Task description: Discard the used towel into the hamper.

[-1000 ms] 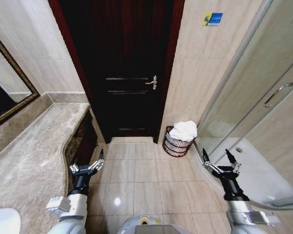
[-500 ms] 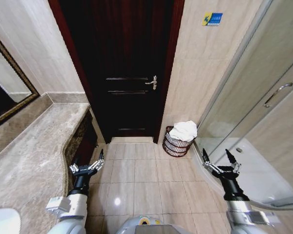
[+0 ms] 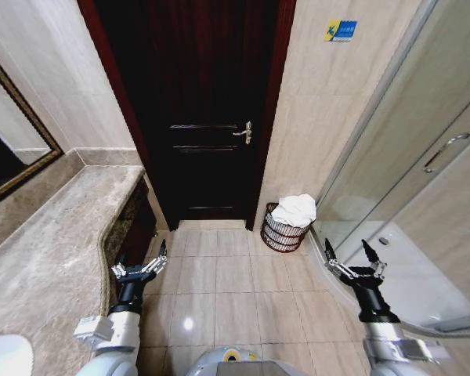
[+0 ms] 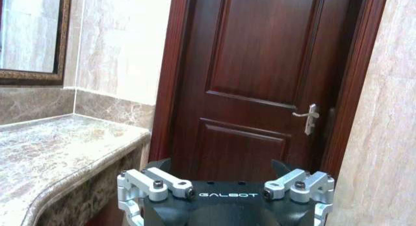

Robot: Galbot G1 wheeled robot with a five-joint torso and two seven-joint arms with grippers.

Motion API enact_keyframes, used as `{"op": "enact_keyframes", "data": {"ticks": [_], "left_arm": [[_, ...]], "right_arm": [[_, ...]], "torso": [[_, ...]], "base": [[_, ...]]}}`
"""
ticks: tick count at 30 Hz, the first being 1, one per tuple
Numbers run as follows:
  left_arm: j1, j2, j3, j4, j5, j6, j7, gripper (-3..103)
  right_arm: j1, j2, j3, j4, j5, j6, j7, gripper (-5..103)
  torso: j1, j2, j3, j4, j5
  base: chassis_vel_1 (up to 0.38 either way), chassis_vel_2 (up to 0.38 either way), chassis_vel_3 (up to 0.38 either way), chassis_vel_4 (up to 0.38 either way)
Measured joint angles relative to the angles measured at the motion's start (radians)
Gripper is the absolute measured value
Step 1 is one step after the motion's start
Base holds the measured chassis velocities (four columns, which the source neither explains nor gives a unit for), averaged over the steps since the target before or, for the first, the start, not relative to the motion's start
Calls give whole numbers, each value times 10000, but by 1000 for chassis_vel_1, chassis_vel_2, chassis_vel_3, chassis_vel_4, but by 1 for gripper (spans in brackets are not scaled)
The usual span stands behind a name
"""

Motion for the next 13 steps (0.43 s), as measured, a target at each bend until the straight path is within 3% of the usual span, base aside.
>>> {"op": "enact_keyframes", "data": {"ticks": [13], "left_arm": [[0,0,0,0,0,0,0,100]], "right_arm": [[0,0,0,0,0,0,0,100]], "torso": [[0,0,0,0,0]], "base": [[0,0,0,0]]}}
